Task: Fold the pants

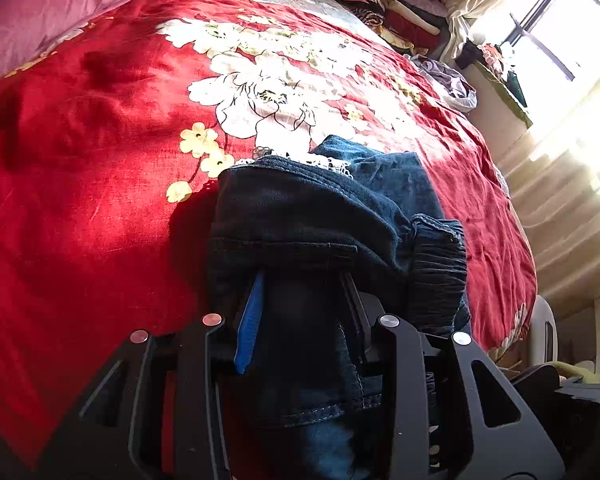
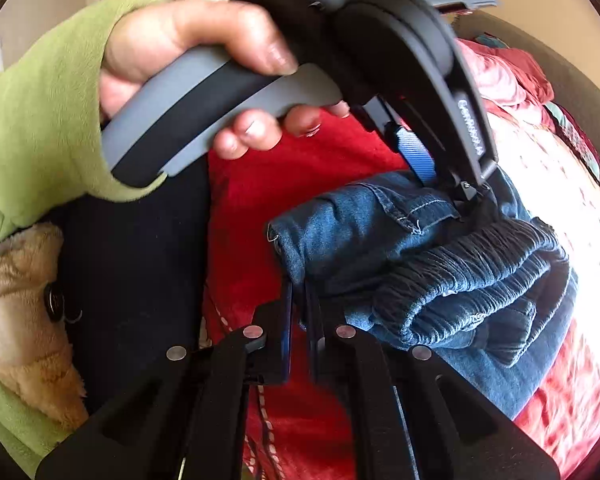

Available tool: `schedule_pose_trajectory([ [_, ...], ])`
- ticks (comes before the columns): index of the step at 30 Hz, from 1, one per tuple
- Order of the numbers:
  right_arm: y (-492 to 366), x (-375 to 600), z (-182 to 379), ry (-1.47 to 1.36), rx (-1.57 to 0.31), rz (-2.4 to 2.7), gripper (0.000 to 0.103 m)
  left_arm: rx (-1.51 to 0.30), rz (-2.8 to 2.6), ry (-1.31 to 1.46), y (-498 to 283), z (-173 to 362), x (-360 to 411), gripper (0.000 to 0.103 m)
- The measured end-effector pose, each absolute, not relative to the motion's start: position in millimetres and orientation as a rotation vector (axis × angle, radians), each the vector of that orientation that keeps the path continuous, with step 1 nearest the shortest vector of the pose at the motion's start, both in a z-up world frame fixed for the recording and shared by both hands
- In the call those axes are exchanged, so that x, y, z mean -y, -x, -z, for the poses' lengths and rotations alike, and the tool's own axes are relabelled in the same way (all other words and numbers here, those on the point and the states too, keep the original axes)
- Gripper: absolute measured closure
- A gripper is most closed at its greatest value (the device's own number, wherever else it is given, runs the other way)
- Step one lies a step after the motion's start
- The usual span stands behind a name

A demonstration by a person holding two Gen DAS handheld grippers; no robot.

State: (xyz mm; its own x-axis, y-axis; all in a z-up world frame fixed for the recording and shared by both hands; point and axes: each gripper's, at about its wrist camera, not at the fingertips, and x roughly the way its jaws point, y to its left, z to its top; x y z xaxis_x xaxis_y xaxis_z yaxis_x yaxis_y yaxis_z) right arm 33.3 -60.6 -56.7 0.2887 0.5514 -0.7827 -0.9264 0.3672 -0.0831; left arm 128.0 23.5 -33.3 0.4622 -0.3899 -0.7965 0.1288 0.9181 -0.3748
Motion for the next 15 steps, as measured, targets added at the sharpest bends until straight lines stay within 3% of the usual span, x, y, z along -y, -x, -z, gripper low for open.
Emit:
schedule_pose_trajectory([
  [7, -33.9, 67.4, 47.0, 0.544, -0.752, -1.045, 0.092, -1.028, 0.310, 0.256, -122.3, 28.1, -18.5, 0.074],
  [10, -50.4, 66.1, 37.3, 0.518, -0.752, -1.043, 0.085, -1.024, 0.309, 0.255, -119.7, 26.0, -17.4, 0.073],
  [12, -52.4, 70.7, 33.5, 0.495, -0.744, -1.054, 0.074, -1.020, 0.308, 0.256, -118.0, 24.7, -17.0, 0.072],
  [15, -50.9, 80.7, 27.8, 0.472, -0.732, -1.056, 0.069, -1.017, 0.303, 0.264, -114.9, 23.8, -16.2, 0.070],
])
